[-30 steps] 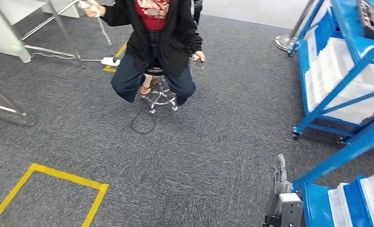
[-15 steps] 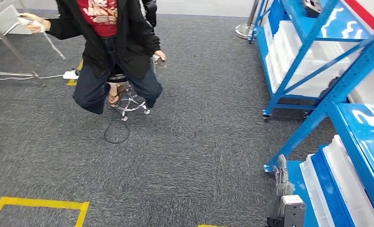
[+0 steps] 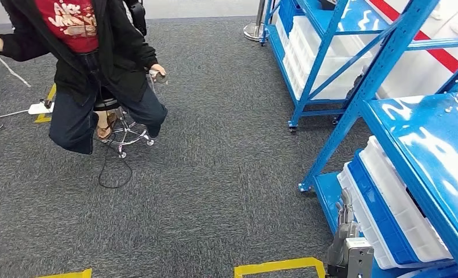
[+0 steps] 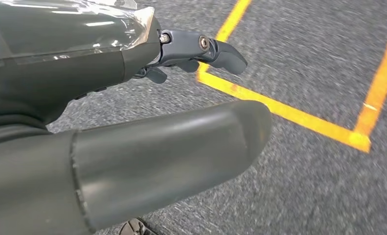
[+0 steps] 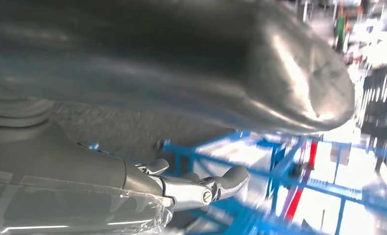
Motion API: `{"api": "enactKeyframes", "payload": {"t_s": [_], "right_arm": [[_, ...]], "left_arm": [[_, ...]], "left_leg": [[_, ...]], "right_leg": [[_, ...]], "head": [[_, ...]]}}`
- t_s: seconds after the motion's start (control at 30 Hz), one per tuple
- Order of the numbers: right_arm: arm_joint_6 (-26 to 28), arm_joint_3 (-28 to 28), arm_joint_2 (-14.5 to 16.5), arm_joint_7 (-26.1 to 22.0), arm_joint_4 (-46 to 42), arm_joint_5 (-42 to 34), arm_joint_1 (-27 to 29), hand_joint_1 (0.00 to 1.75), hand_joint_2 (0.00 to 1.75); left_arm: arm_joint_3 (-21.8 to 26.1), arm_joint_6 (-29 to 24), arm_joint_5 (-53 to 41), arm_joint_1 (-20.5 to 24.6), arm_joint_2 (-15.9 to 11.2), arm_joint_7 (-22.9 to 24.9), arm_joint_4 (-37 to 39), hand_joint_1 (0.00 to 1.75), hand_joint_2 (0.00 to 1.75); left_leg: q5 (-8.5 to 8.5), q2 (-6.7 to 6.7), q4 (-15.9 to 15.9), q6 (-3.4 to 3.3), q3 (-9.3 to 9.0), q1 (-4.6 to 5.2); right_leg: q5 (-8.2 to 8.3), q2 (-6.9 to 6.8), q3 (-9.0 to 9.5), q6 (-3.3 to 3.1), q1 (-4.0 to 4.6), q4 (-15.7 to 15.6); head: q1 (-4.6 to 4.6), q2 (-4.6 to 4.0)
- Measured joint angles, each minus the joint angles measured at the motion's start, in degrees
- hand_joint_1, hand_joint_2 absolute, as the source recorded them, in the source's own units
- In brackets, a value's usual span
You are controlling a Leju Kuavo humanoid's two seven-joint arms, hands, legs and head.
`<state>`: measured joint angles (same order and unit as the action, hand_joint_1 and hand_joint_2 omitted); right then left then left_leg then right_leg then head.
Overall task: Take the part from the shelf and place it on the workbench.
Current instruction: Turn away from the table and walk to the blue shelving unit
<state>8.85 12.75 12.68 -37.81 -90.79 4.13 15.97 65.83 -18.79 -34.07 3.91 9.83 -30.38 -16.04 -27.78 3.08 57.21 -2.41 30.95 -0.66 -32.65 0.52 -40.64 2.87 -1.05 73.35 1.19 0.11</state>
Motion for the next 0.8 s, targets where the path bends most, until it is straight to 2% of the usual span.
{"api": "enactKeyframes", "payload": {"t_s": [0.03,0.07,0.1,0.13,0.17,0.2,0.23,0.27,0.33,0.37,0.4,0.43,0.47,0.5,0.53,0.57,0.6,0.63,0.67,0.7,0.73,0.77,0.8], "right_arm": [[0.02,0.07,0.0,0.02,-0.01,-0.03,0.07,0.0,0.0],[0.04,0.11,0.0,0.02,-0.02,-0.04,0.09,0.0,0.0],[0.04,0.13,0.01,0.03,-0.04,-0.04,0.06,0.0,0.0],[0.05,0.13,0.04,0.03,-0.1,0.0,0.03,0.0,0.0],[0.05,0.14,0.09,0.04,-0.16,0.04,0.02,0.0,0.0],[0.05,0.16,0.14,0.04,-0.23,0.08,0.04,0.0,0.0],[0.07,0.21,0.19,0.04,-0.36,0.11,0.09,0.0,0.0],[0.08,0.27,0.27,0.04,-0.51,0.14,0.18,0.0,0.0],[0.13,0.37,0.5,0.04,-0.89,0.17,0.24,0.0,0.0],[0.14,0.38,0.67,0.06,-1.01,0.22,0.23,0.0,0.0],[0.13,0.38,0.81,0.1,-1.08,0.32,0.2,0.0,0.0],[0.07,0.39,0.95,0.2,-1.09,0.44,0.2,0.0,0.0],[-0.01,0.42,1.04,0.32,-1.09,0.57,0.21,0.0,0.0],[-0.13,0.45,1.1,0.44,-1.09,0.67,0.2,0.0,0.0],[-0.26,0.48,1.14,0.54,-1.09,0.74,0.16,0.0,0.0],[-0.39,0.51,1.18,0.58,-1.09,0.79,0.09,0.0,0.0],[-0.51,0.54,1.24,0.62,-1.09,0.85,-0.06,0.0,0.0],[-0.59,0.57,1.29,0.64,-1.09,0.91,-0.26,0.0,0.0],[-0.66,0.6,1.35,0.67,-1.09,0.94,-0.47,0.0,0.0],[-0.74,0.64,1.39,0.69,-1.09,0.98,-0.63,0.0,0.0],[-0.8,0.72,1.41,0.71,-1.1,1.01,-0.72,0.0,0.0],[-0.86,0.82,1.42,0.72,-1.1,1.02,-0.76,0.0,0.0],[-0.89,0.93,1.42,0.73,-1.1,1.03,-0.85,0.0,0.0]], "left_arm": [[0.0,0.08,-0.08,0.02,-0.01,0.0,0.0,0.0,0.0],[0.0,0.12,-0.1,0.03,-0.02,0.01,0.0,0.0,0.0],[0.0,0.13,-0.12,0.04,-0.03,0.01,-0.01,0.0,0.0],[0.0,0.13,-0.13,0.03,-0.07,0.02,-0.01,0.0,0.0],[0.0,0.13,-0.13,0.05,-0.1,0.02,-0.02,0.0,0.0],[0.0,0.13,-0.14,0.1,-0.11,0.02,-0.02,0.0,0.0],[0.0,0.14,-0.15,0.18,-0.08,0.01,-0.02,0.0,0.0],[0.0,0.14,-0.17,0.27,-0.06,-0.02,-0.02,0.0,0.0],[-0.01,0.16,-0.22,0.33,-0.03,-0.1,-0.02,0.0,0.0],[-0.01,0.16,-0.24,0.28,-0.03,-0.14,-0.01,0.0,0.0],[-0.02,0.17,-0.26,0.21,-0.02,-0.15,-0.01,0.0,0.0],[-0.02,0.18,-0.27,0.15,-0.01,-0.14,-0.01,0.0,0.0],[-0.01,0.17,-0.25,0.1,-0.01,-0.12,-0.02,0.0,0.0],[0.0,0.16,-0.24,0.08,-0.02,-0.08,-0.02,0.0,0.0],[0.01,0.15,-0.22,0.09,-0.03,-0.03,-0.02,0.0,0.0],[0.02,0.14,-0.2,0.1,-0.04,0.0,-0.02,0.0,0.0],[0.02,0.13,-0.21,0.12,-0.07,0.02,-0.02,0.0,0.0],[0.02,0.11,-0.21,0.14,-0.08,0.03,-0.02,0.0,0.0],[0.02,0.09,-0.21,0.15,-0.09,0.04,-0.02,0.0,0.0],[0.02,0.06,-0.21,0.19,-0.09,0.06,-0.02,0.0,0.0],[0.02,0.02,-0.19,0.26,-0.04,0.08,-0.02,0.0,0.0],[0.03,-0.03,-0.17,0.38,0.03,0.11,-0.02,0.0,0.0],[0.04,-0.12,-0.16,0.49,0.09,0.14,-0.03,0.0,0.0]], "left_leg": [[-0.06,0.72,0.01,0.09,-0.07,0.01],[-0.16,1.39,0.04,0.25,-0.22,0.06],[-0.35,2.03,0.07,0.54,-0.42,0.2],[-0.56,2.59,0.1,0.88,-0.64,0.34],[-0.75,3.15,0.11,1.23,-0.9,0.45],[-0.9,3.75,0.04,1.6,-1.15,0.46],[-1.05,4.28,0.0,1.98,-1.38,0.32],[-1.39,3.93,0.25,2.37,-1.51,0.11],[-3.82,0.97,3.41,2.96,-0.42,-0.26],[-5.78,-1.02,6.7,3.07,1.02,-0.38],[-7.78,-2.29,10.67,3.09,2.92,-0.42],[-9.09,-2.89,14.17,3.11,4.73,-0.43],[-9.29,-3.14,16.16,3.1,5.93,-0.44],[-8.23,-3.27,15.99,3.04,6.14,-0.45],[-6.14,-3.5,13.51,2.95,5.25,-0.49],[-3.67,-4.27,9.69,2.83,3.68,-0.58],[-1.87,-5.58,5.87,2.73,2.08,-0.69],[-0.77,-6.62,3.05,2.61,0.95,-0.76],[-0.43,-7.35,1.56,2.43,0.39,-0.72],[-0.57,-7.39,1.12,2.18,0.27,-0.54],[-0.43,-6.66,0.97,1.79,0.27,-0.38],[-0.19,-5.95,0.67,1.32,0.19,-0.31],[0.09,-5.2,0.3,0.79,0.09,-0.31]], "right_leg": [[1.21,-0.55,1.86,0.52,-0.08,-3.18],[2.64,-1.94,4.45,0.91,-0.14,-7.68],[3.94,-3.51,6.66,1.0,0.02,-11.7],[4.84,-4.71,8.27,0.72,0.15,-14.54],[5.27,-5.37,8.91,0.23,0.37,-15.89],[5.43,-5.0,8.78,-0.36,0.67,-15.99],[5.56,-4.16,8.9,-0.98,0.62,-16.1],[5.7,-3.42,8.97,-1.45,0.52,-16.24],[6.11,-1.92,9.38,-2.43,0.1,-16.52],[6.22,-1.22,9.35,-2.73,0.06,-16.53],[6.29,-0.46,9.29,-2.96,0.16,-16.5],[6.31,0.36,9.26,-3.05,0.3,-16.49],[6.32,1.23,9.28,-3.06,0.41,-16.46],[6.31,2.13,9.35,-3.05,0.48,-16.42],[6.3,3.01,9.47,-3.03,0.49,-16.35],[6.28,3.83,9.55,-3.0,0.48,-16.25],[6.23,4.6,9.49,-2.91,0.63,-16.05],[6.2,5.3,9.3,-2.75,0.72,-15.89],[6.22,5.92,8.98,-2.49,0.82,-15.81],[6.3,6.53,8.57,-2.16,0.85,-15.81],[6.43,7.17,8.16,-1.77,0.78,-15.93],[6.43,7.11,7.84,-1.45,0.73,-15.74],[5.92,6.12,7.21,-1.33,0.74,-14.81]], "head": [[0.0,0.0],[0.01,0.0],[0.0,0.0],[-0.05,0.0],[-0.09,0.0],[-0.15,0.0],[-0.17,0.0],[-0.2,0.0],[-0.28,0.0],[-0.34,0.0],[-0.36,0.0],[-0.37,0.0],[-0.37,0.0],[-0.37,0.0],[-0.37,0.0],[-0.36,0.0],[-0.37,0.0],[-0.33,0.0],[-0.31,0.0],[-0.3,0.0],[-0.27,0.0],[-0.29,0.0],[-0.22,0.0]]}}
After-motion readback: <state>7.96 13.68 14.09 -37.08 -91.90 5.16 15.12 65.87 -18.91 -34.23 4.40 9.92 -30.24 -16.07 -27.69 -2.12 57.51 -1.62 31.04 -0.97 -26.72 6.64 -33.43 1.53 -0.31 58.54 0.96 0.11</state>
